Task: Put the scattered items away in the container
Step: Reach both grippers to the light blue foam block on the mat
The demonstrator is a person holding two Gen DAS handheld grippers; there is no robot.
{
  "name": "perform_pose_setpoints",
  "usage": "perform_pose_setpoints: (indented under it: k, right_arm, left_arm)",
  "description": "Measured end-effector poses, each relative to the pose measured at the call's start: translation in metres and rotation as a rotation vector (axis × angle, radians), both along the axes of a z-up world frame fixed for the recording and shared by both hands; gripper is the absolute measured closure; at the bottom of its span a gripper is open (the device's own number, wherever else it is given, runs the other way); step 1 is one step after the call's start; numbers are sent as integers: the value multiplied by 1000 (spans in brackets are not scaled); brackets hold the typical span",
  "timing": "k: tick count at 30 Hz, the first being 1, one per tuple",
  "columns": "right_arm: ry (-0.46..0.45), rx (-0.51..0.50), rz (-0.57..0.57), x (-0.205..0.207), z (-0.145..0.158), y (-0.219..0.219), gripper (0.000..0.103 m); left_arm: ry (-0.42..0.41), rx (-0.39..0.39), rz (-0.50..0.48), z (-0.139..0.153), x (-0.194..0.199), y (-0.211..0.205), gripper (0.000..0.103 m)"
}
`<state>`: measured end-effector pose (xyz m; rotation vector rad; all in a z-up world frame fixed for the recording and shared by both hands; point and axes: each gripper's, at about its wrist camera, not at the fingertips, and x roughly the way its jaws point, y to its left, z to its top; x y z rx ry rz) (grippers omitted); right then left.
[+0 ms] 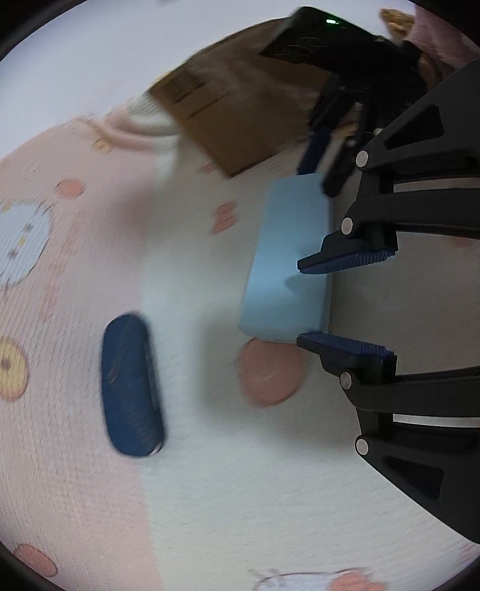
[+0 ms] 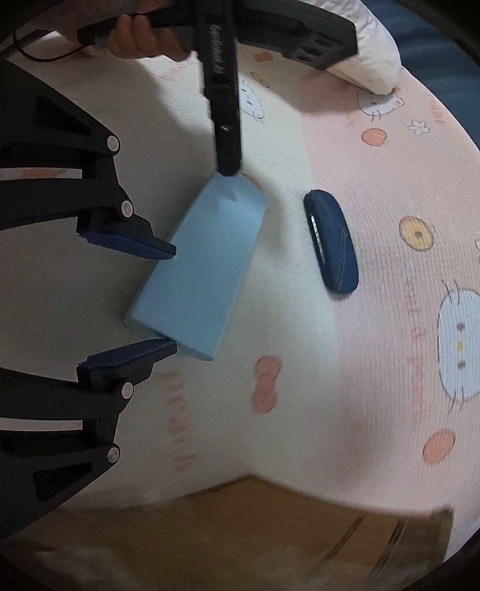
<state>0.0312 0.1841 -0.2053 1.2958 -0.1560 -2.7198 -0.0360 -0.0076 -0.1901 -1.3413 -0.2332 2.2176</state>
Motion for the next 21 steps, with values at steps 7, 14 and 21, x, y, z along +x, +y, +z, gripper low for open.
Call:
perform_pose_setpoints:
  k: [7,14,21]
  right_arm:
    - [13,59,20,37,1,6,60]
    - [30,42,66,54,-1,10,60]
    - [43,118,103,58,-16,6,60]
  left_arm:
    - [-20,-42,-65,1,39,19,67]
    - [-14,-104,-50,0,45,24,67]
    - [166,-283,-107,4,59,32,64]
